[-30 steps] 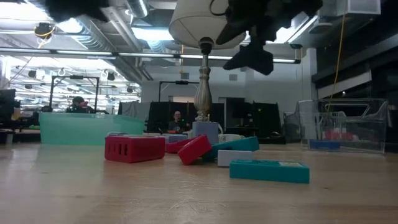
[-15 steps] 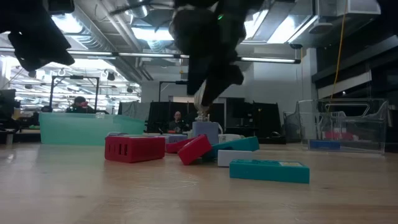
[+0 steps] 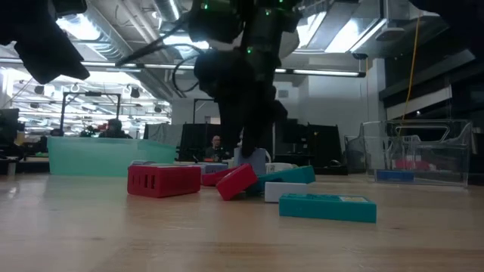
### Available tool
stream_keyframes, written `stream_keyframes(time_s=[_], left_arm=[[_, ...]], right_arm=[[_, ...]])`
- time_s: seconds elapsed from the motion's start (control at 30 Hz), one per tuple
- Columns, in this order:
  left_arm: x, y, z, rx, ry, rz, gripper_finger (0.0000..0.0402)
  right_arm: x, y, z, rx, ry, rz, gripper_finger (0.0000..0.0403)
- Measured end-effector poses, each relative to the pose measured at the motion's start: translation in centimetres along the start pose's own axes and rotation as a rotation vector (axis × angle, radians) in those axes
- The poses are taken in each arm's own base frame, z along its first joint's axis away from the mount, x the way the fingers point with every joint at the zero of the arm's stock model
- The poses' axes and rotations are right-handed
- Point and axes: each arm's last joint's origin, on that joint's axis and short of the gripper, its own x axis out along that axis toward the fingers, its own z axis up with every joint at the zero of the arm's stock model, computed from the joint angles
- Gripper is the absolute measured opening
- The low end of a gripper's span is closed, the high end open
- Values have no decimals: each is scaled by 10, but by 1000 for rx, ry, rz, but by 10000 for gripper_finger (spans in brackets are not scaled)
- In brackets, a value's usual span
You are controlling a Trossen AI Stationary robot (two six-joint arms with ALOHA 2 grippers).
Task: Pick & Place Office items
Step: Put the red digital timer into the transparent bin
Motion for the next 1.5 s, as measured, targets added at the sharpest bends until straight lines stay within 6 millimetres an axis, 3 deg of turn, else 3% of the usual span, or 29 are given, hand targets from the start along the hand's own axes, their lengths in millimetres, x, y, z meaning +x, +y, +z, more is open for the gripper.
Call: stream_keyframes(time_s=[0.47, 0.8, 1.03, 1.5], left_arm=[[0, 2, -1, 8, 4, 19, 113], [0, 1, -1, -16, 2, 16, 113], [0, 0, 0, -32, -5, 8, 113], [0, 1, 0, -41, -18, 20, 113]], right_arm=[[13, -21, -1, 15, 53, 0, 265], [18, -18, 0, 44, 39, 95, 265], [8, -13, 7, 40, 6, 142, 265], [19, -17, 5, 68, 13, 68, 265]])
